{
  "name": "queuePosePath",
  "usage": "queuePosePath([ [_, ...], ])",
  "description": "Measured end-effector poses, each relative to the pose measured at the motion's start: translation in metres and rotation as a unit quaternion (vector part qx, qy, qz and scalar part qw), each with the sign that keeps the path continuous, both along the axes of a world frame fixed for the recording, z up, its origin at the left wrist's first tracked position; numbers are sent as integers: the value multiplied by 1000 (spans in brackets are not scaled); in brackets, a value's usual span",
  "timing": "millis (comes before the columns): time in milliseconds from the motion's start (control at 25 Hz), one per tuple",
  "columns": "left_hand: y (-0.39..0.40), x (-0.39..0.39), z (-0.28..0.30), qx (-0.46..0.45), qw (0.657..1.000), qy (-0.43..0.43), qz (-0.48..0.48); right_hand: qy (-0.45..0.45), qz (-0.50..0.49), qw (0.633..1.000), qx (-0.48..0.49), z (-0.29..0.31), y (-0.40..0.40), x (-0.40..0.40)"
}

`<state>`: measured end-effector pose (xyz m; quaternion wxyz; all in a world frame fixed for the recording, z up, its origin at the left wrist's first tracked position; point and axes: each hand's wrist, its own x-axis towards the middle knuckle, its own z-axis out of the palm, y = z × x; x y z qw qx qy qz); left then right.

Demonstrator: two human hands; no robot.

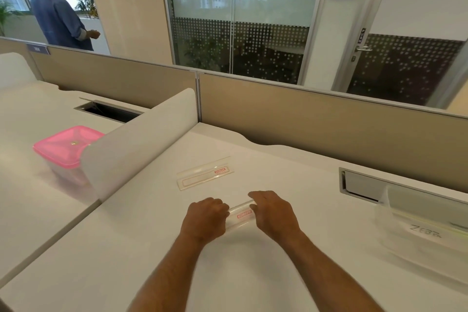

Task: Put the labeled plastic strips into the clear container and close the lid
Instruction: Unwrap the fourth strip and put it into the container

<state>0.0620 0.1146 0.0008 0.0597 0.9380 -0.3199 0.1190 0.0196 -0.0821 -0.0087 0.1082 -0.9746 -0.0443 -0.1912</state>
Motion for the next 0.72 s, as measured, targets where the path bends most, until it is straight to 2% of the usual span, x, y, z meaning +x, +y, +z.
queuePosePath([
  [160,-38,-9,9,-151,988,-1,28,18,-56,985,161,3,-36,-20],
  [280,-68,-15,16,-273,960,38,50,96,-91,951,280,3,-56,-35],
  [400,-100,-23,22,-375,920,99,60,152,-104,922,342,2,-73,-49],
  [520,-128,-35,24,-462,862,191,78,183,-95,903,377,5,-89,-63],
  [720,-161,-52,24,-598,717,349,78,180,-72,864,464,17,-120,-85],
])
